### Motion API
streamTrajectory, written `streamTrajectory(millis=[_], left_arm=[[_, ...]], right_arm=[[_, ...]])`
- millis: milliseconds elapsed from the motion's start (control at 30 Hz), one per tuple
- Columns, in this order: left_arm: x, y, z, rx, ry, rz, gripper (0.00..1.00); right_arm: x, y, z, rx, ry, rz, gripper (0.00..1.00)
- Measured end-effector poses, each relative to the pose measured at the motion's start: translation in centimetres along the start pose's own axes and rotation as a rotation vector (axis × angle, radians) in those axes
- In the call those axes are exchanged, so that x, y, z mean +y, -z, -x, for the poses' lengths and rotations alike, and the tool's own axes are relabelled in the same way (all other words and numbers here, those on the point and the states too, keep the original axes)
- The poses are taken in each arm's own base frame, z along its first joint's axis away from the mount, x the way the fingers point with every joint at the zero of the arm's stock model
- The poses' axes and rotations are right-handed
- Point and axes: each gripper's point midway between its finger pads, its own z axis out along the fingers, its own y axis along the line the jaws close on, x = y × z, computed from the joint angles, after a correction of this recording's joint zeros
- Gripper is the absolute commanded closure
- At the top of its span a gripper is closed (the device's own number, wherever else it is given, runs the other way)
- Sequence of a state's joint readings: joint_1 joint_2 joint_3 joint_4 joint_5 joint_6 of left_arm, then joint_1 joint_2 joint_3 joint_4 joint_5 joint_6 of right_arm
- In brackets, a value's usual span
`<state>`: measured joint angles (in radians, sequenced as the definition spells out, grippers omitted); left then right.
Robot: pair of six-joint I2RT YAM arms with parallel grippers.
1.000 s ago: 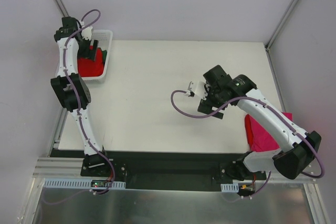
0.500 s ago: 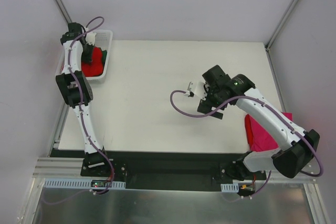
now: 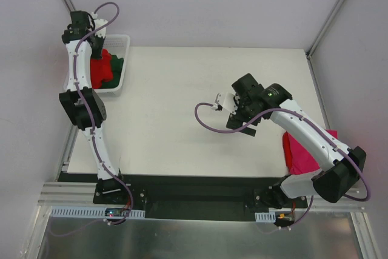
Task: Fold and stack the t-shirts
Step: Grab crumpled tshirt from bin with the left arm, then move the tshirt to the center of the board
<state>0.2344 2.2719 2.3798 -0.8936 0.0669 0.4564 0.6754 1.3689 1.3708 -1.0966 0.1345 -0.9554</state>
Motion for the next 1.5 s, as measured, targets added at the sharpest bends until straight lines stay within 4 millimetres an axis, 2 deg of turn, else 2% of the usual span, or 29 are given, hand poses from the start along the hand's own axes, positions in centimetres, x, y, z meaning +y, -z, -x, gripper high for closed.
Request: streamTrajectory(millis=[33,100,200,267,300,367,433,467,500,533,567,600,667,700,767,833,867,967,1033,1133,1233,1300,1367,1500], left_arm=[[0.2,1.6,1.0,-0.034,-0.010,0.015,1.00],[0.6,6.6,3.7,-0.140,-0.043,0.059,1.00],[0.5,15.4,7.4,-0.330,-0.085,0.115,1.00],[-0.6,21.8,9.3,-0.474,-0.131,0.125,1.00],[-1.6,24.3,9.9,-0.530,-0.156,0.118,1.00],[-4.9,30.2,10.7,-0.666,-0.234,0.085,1.00],[-9.0,35.6,10.7,-0.797,-0.319,0.008,1.00],[-10.4,37.3,10.4,-0.840,-0.349,-0.026,1.00],[-11.7,38.8,10.0,-0.877,-0.372,-0.055,0.97],[-12.6,39.7,9.4,-0.900,-0.389,-0.083,0.86],[-13.2,40.3,8.7,-0.910,-0.396,-0.101,0.61],[-13.7,40.3,8.0,-0.908,-0.401,-0.122,0.01],[-14.6,39.1,6.8,-0.877,-0.394,-0.165,0.01],[-15.1,37.7,6.3,-0.850,-0.383,-0.197,0.01],[-16.0,34.0,4.7,-0.756,-0.354,-0.257,0.01],[-16.0,30.0,3.6,-0.651,-0.338,-0.271,0.01],[-15.9,27.6,3.2,-0.587,-0.339,-0.271,0.01],[-14.6,23.3,2.9,-0.477,-0.330,-0.241,0.01],[-13.4,21.9,3.1,-0.441,-0.310,-0.209,0.01],[-11.8,21.4,2.8,-0.419,-0.291,-0.156,0.01],[-11.8,21.0,1.6,-0.388,-0.278,-0.150,0.01],[-12.9,20.2,0.2,-0.349,-0.268,-0.201,0.01],[-14.7,18.9,-2.0,-0.290,-0.252,-0.274,0.01],[-19.4,16.3,-8.2,-0.127,-0.260,-0.434,0.01]], right_arm=[[0.0,0.0,0.0,0.000,0.000,0.000,0.04],[0.0,0.0,0.0,0.000,0.001,0.000,0.04],[0.0,0.0,0.0,0.000,0.004,0.000,0.04],[0.0,0.0,0.0,0.001,0.007,0.000,0.04],[0.0,-0.1,0.0,0.001,0.008,0.001,0.04],[-0.1,-0.2,0.0,0.006,0.010,0.001,0.04],[-0.2,-0.4,0.0,0.015,0.017,0.002,0.04],[-0.2,-0.6,0.0,0.017,0.018,0.004,0.04],[-0.2,-0.7,0.1,0.021,0.021,0.005,0.04],[-0.2,-0.8,0.1,0.024,0.022,0.006,0.04],[-0.2,-0.9,0.1,0.026,0.022,0.007,0.04],[-0.3,-0.9,0.1,0.027,0.022,0.008,0.04],[-0.6,-0.8,0.4,0.023,0.021,-0.002,0.04],[-0.8,-0.7,0.6,0.018,0.020,-0.009,0.04],[-1.3,-0.2,1.0,0.004,0.016,-0.026,0.04],[-1.8,0.3,1.4,-0.011,0.012,-0.044,0.04],[-2.1,0.5,1.6,-0.018,0.010,-0.053,0.04],[-2.6,0.9,1.9,-0.028,0.005,-0.072,0.04],[-2.6,1.0,1.9,-0.029,0.004,-0.076,0.04],[-2.7,1.4,2.1,-0.035,0.008,-0.077,0.04],[-2.6,2.2,3.0,-0.065,0.018,-0.077,0.04],[-2.0,2.9,3.8,-0.102,0.017,-0.046,0.04],[-1.2,4.2,5.1,-0.168,0.008,0.011,0.04],[-0.1,6.6,7.4,-0.278,0.010,0.072,0.04]])
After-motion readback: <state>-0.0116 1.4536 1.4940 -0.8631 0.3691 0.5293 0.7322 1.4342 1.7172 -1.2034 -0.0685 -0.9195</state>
